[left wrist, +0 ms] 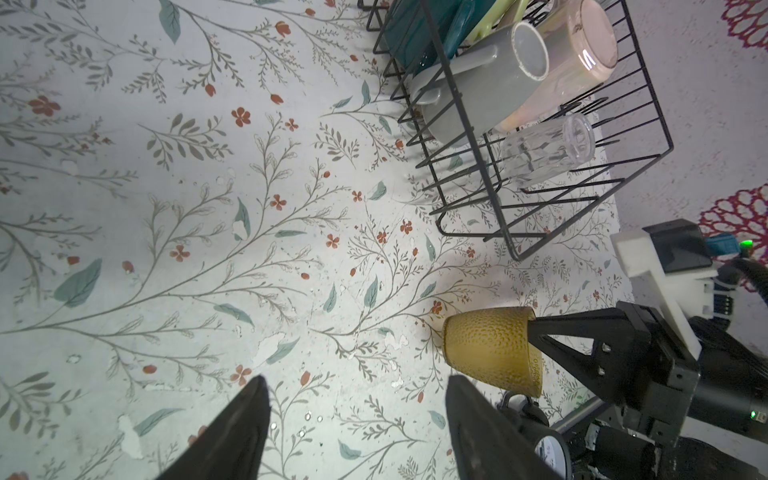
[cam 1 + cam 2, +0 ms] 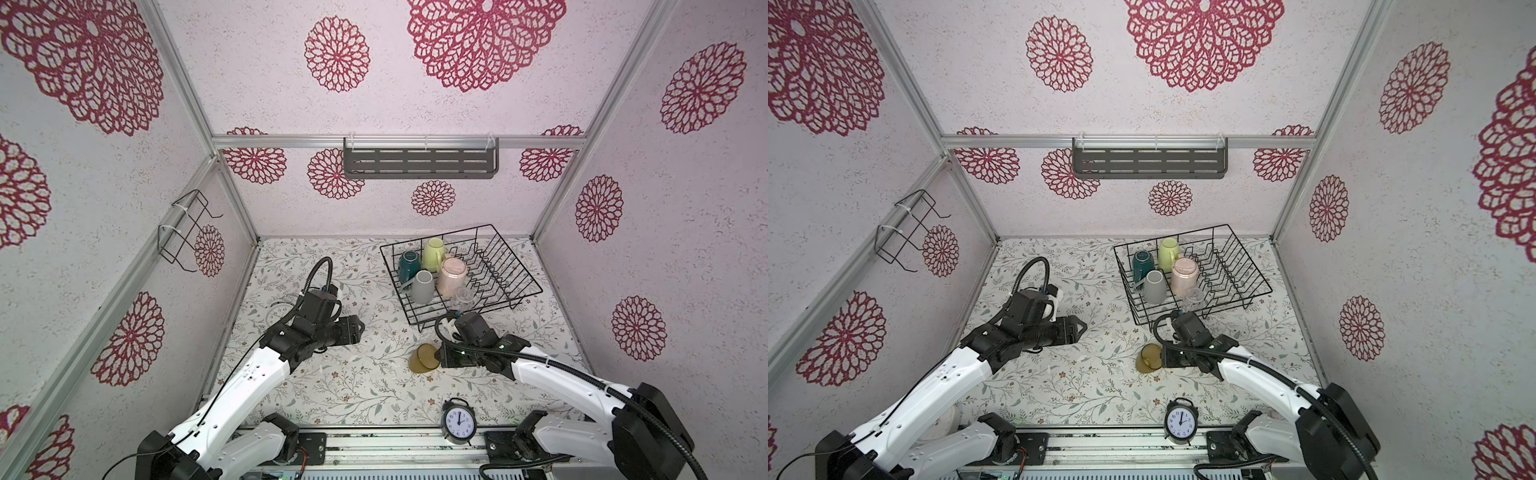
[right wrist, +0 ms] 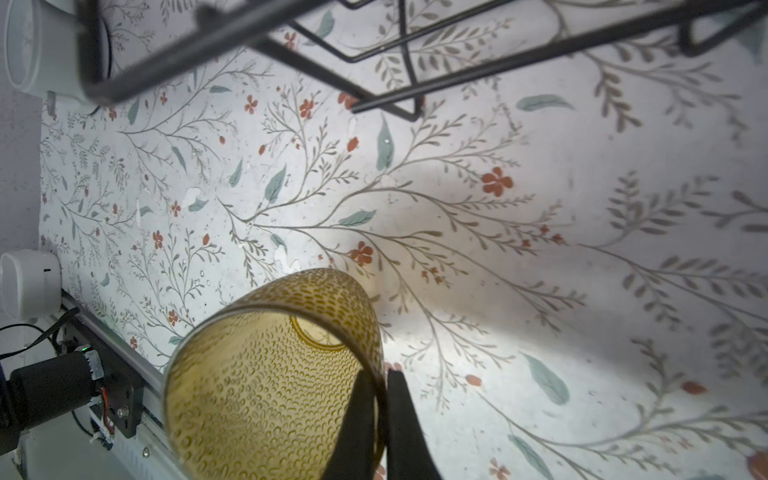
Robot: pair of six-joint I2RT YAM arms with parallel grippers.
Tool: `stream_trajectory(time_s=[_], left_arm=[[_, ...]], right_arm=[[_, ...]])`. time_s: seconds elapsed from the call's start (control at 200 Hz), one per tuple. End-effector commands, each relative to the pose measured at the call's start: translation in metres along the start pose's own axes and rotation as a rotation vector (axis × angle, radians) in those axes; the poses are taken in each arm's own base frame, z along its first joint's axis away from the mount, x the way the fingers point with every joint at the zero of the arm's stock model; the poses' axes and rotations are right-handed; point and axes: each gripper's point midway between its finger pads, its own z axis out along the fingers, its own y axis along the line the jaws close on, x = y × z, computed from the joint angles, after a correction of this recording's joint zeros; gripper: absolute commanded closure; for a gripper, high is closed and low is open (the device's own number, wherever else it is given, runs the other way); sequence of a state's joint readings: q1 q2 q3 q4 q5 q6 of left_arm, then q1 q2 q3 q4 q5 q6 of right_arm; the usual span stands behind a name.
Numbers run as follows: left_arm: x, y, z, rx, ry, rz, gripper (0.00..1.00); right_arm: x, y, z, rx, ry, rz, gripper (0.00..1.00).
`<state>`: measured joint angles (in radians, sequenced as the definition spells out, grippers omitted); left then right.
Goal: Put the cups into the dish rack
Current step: 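Lower the right gripper onto the amber textured glass and grasp it, then lift the amber glass toward the left gripper while the left reaches to it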
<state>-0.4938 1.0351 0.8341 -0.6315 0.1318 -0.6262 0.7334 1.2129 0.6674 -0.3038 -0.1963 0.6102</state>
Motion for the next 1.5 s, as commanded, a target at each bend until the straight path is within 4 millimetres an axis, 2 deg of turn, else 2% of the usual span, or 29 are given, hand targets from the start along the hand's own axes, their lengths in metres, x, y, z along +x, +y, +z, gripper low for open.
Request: stream_trajectory(time_s=[0.0,0.11,0.315,0.471,0.551,0.636,0.831,0.971,1.086,1.196,1.306,1.432,1.492], left_arm=[[-0.004,0.000,-0.013,0.000,-0.053,0.000,0.29],[-0.003,0.003,-0.016,-0.006,-0.074,0.001,0.28],[-0.005,0.001,-0.018,0.034,-0.130,-0.008,0.27],[0.001,-0.004,-0.010,0.076,-0.102,-0.025,0.27],[0.006,-0.007,-0.002,0.104,-0.071,-0.034,0.27],[0.011,-0.017,0.003,0.156,-0.032,-0.036,0.27],[0.029,-0.034,0.011,0.217,0.037,0.006,0.28],[0.048,-0.056,0.023,0.301,0.097,0.027,0.28],[0.063,-0.055,0.036,0.249,0.160,0.041,0.28],[0.074,-0.061,0.054,0.226,0.212,0.058,0.30],[0.086,-0.068,0.069,0.209,0.280,0.087,0.35],[0.096,-0.058,0.083,0.136,0.328,0.095,0.43],[0.099,-0.053,0.088,0.107,0.343,0.098,0.53]], right_arm=[[-0.021,0.036,0.000,-0.032,-0.046,-0.041,0.95],[-0.015,0.035,0.010,0.110,-0.041,-0.101,0.95],[-0.006,0.047,0.026,0.159,-0.005,-0.140,0.94],[-0.010,0.059,0.028,0.147,-0.010,-0.169,0.80],[-0.014,0.063,0.028,0.139,-0.018,-0.185,0.76],[-0.017,0.067,0.026,0.131,-0.026,-0.190,0.70],[-0.028,0.073,0.009,0.100,-0.096,-0.211,0.65],[-0.045,0.065,-0.021,0.123,-0.242,-0.216,0.55],[-0.061,0.048,-0.053,0.184,-0.403,-0.196,0.49],[-0.073,0.031,-0.074,0.231,-0.511,-0.155,0.45],[-0.075,0.024,-0.079,0.236,-0.537,-0.132,0.44],[-0.070,0.024,-0.075,0.226,-0.514,-0.123,0.44],[-0.067,0.022,-0.073,0.232,-0.502,-0.121,0.43]])
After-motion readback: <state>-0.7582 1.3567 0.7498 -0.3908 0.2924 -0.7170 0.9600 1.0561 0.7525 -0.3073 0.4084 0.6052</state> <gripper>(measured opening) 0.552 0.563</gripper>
